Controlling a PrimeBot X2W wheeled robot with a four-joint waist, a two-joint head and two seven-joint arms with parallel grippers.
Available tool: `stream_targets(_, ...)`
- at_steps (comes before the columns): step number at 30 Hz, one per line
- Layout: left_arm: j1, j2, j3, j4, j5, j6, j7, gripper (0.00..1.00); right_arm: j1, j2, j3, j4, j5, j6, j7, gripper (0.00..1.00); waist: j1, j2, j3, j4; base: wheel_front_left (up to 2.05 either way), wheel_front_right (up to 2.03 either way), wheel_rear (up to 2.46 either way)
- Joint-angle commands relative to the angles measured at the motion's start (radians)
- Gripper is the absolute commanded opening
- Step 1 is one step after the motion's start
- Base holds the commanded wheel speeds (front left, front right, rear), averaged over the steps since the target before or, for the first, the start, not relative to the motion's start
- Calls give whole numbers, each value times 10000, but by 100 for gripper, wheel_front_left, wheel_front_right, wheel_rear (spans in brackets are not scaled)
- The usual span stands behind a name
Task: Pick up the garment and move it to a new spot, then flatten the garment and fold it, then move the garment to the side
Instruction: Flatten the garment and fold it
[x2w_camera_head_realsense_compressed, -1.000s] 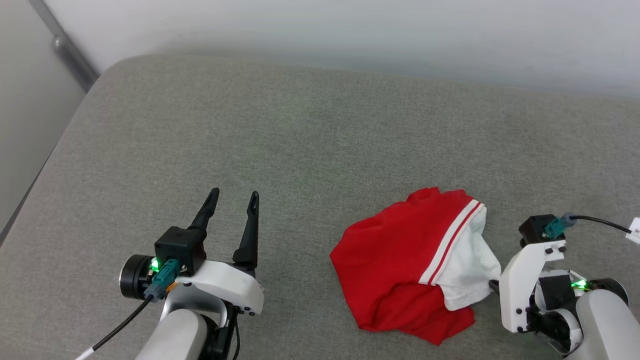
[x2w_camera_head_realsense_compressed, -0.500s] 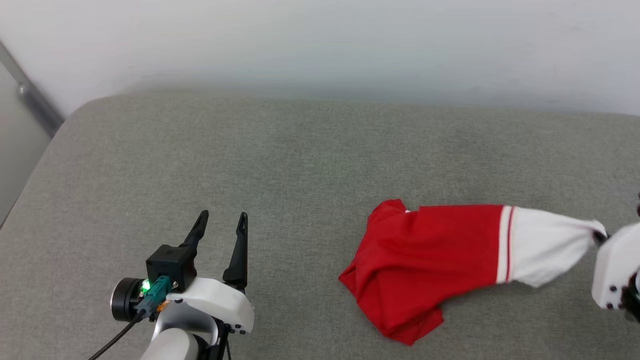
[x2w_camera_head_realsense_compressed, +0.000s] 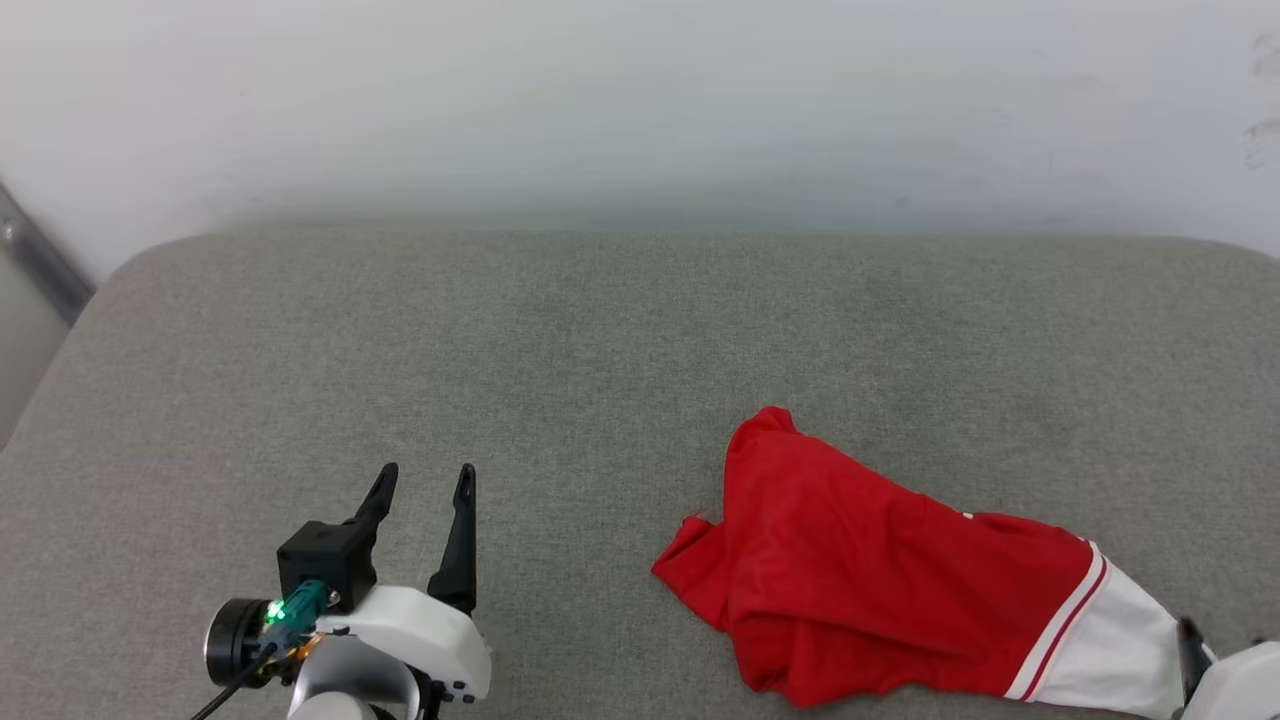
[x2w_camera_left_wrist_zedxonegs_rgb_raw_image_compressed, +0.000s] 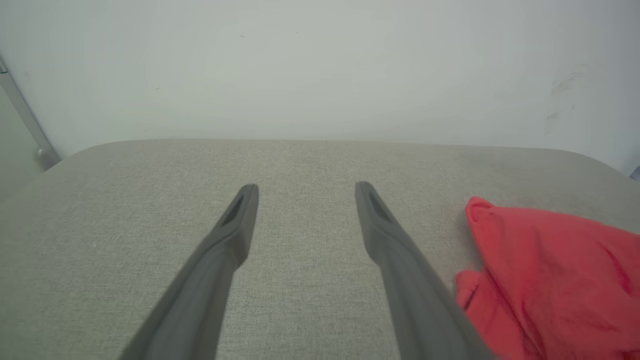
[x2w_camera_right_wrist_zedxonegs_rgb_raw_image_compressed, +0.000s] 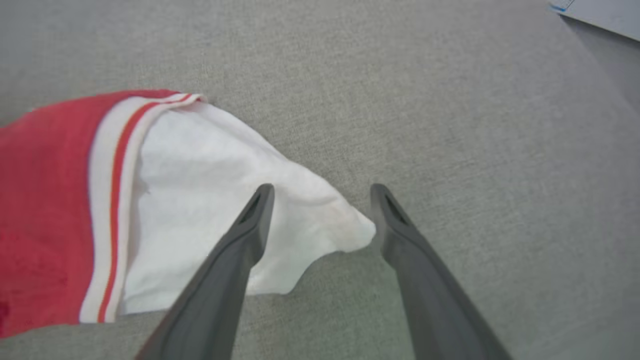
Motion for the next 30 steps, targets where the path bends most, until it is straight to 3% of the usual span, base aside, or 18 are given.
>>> stream_targets(1,133,45,30,-33,-29,58,3,100,-167,41,37,-91,-154,-7,-269,100,0,0,-120,-39,0,0,0)
stream_targets(6,422,79,60,-128,-99,198,35,100,-340,251,519,-562,-508,-7,-2150,100,0,0,-376,-111,0,0,0)
stream_targets(7,560,134,83,-136,-107,263,53,100,-325,339,1126,-971,-529,-7,-2788,100,0,0,-506,-132,0,0,0)
stream_targets(12,720,168,74,-138,-95,377,68,100,54,444,2208,-1790,-458,-8,-3394,100,0,0,-650,-129,0,0,0)
stream_targets(25,1006,387,199,-66,-184,583,118,100,1479,563,3945,-4037,-202,-8,-3243,100,0,0,-755,-578,0,0,0)
stream_targets(30,391,374,-90,25,-190,220,376,100,1574,564,4078,-4614,-79,-8,-2991,100,0,0,-567,-850,0,0,0)
